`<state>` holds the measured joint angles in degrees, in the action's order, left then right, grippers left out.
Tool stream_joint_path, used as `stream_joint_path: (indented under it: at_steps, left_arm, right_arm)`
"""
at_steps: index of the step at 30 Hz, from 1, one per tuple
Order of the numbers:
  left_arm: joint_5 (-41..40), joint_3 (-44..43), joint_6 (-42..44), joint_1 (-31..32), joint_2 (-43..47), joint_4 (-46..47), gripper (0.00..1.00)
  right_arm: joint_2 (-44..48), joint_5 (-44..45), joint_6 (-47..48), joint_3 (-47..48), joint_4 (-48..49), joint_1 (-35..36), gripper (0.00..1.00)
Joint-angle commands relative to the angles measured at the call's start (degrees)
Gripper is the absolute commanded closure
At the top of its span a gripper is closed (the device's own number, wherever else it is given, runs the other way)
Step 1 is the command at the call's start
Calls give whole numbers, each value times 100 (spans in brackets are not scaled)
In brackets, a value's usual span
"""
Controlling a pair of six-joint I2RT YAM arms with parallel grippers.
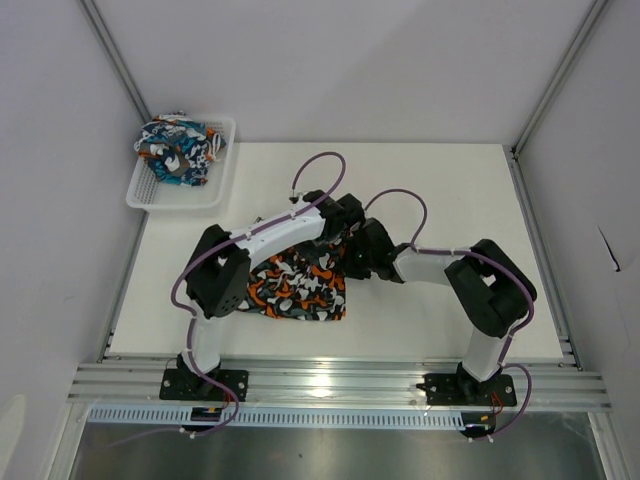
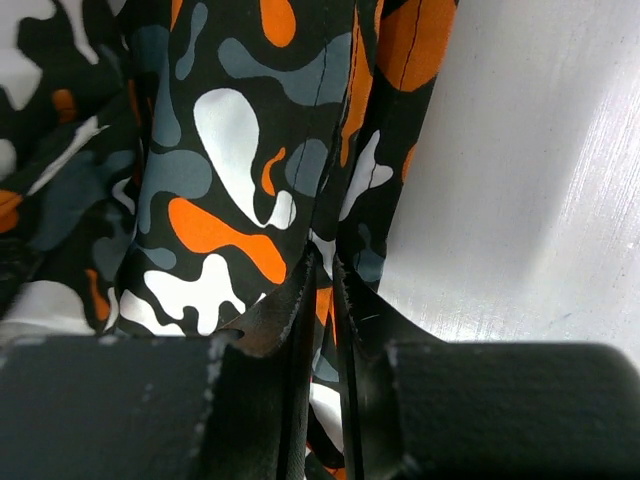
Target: Fold and stack the shorts
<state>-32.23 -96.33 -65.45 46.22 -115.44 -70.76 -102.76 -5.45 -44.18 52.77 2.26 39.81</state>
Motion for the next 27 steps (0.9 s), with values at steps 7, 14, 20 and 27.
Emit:
stream_joint_path:
  at_steps: [7,14,20,27]
  left_arm:
    - [577,-193,32,37,-119,783,97]
    - [718,-281,533,45,187,1029,53]
    - [972,-34,1060,37,847,1381,5]
    - [1192,262,1719,45,1813,1486,4]
  right_arm:
    - [177,290,41,-259,-393,-53,85]
    - [406,334,24,-434,-385,-140,84]
    - [731,326,24,-636,-358,-255,80]
    - [1416,-78,-46,-1128,186,-509,52]
